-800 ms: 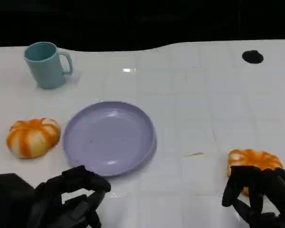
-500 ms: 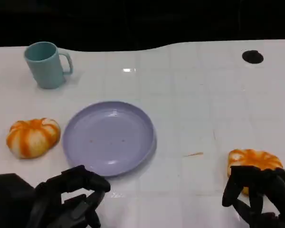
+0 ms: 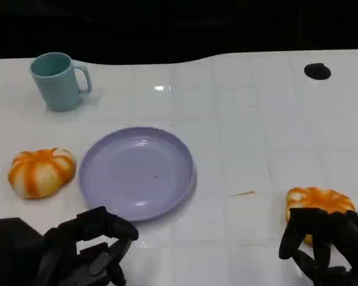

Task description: Grasp the bread from the table and place it into the plate.

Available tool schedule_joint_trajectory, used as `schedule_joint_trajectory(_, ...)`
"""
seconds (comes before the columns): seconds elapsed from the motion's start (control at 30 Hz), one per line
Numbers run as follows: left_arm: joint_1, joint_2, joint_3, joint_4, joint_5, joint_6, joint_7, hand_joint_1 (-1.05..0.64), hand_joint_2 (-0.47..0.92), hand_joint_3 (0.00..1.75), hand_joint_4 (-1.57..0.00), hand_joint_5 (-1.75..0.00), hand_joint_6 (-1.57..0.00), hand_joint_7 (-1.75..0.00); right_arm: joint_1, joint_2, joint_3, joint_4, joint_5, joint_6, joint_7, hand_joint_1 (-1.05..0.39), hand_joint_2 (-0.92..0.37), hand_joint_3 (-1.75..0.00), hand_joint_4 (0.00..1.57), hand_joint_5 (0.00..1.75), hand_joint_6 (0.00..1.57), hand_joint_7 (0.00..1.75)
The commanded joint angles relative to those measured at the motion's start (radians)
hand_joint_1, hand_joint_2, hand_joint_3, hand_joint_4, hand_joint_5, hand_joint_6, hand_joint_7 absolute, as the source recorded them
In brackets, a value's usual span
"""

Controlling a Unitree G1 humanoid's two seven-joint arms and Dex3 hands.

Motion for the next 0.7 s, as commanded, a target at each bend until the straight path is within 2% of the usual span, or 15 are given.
schedule_joint_trajectory(0.03, -0.001, 0.013, 0.006, -0.002, -0.001, -0.005, -0.004, -0.32, 0.90, 0.54, -0.64, -1.75, -0.58, -1.32, -0.001, -0.013, -0.003, -0.010, -0.002, 0.008, 0.000, -0.13, -0.41, -1.11, 0.94, 1.75, 0.85, 1.29)
schedule_joint_trajectory(0.2, 0.000, 0.014, 0.006, -0.008, -0.001, 0.002, -0.002, -0.31, 0.91, 0.54, -0.65, -1.75, -0.59, -1.32, -0.002, -0.011, -0.005, -0.003, 0.006, -0.004, -0.005, -0.11, -0.40, -1.10, 0.94, 1.75, 0.83, 1.27)
schedule_joint_trajectory(0.43, 0.000, 0.014, 0.009, -0.002, -0.008, -0.002, -0.007, -0.30, 0.91, 0.54, -0.64, -1.75, -0.58, -1.32, 0.004, -0.002, -0.009, -0.020, 0.018, 0.005, -0.007, -0.09, -0.39, -1.09, 0.85, 1.74, 0.87, 1.01)
schedule_joint_trajectory(0.7, 0.003, 0.017, 0.010, -0.001, -0.005, -0.004, -0.007, -0.31, 0.92, 0.52, -0.63, -1.75, -0.59, -1.32, 0.010, 0.012, -0.011, -0.038, 0.017, -0.003, -0.030, -0.10, -0.39, -1.05, 0.80, 1.63, 0.88, 0.88)
